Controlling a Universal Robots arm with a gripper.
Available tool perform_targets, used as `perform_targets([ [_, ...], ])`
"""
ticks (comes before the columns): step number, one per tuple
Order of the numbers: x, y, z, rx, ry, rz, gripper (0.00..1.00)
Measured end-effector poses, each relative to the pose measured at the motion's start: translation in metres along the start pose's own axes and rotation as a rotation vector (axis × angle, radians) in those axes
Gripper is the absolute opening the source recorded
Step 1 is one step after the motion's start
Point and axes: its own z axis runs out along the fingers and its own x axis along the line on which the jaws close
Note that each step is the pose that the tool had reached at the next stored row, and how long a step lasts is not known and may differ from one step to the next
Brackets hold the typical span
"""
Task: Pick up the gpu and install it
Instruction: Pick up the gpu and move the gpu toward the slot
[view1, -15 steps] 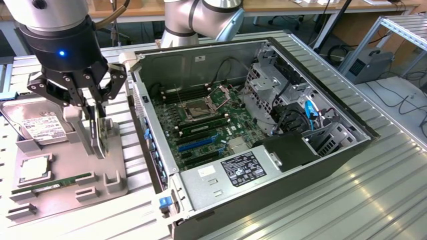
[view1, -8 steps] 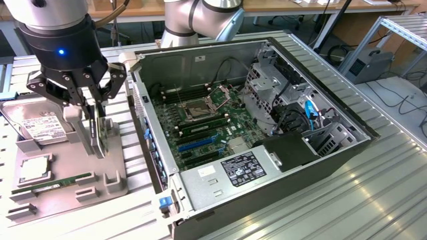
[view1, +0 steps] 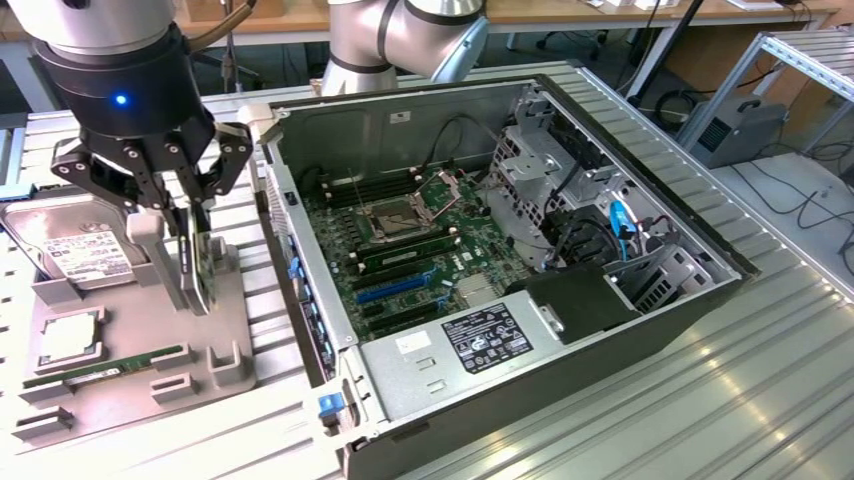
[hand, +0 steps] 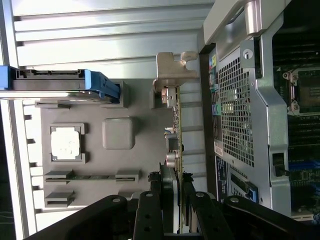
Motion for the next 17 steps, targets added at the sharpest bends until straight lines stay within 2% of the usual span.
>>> perform_targets([
  [17,-0.0002,0.0002,-0.0067,0.0000,0.0000,0.000,0.27],
])
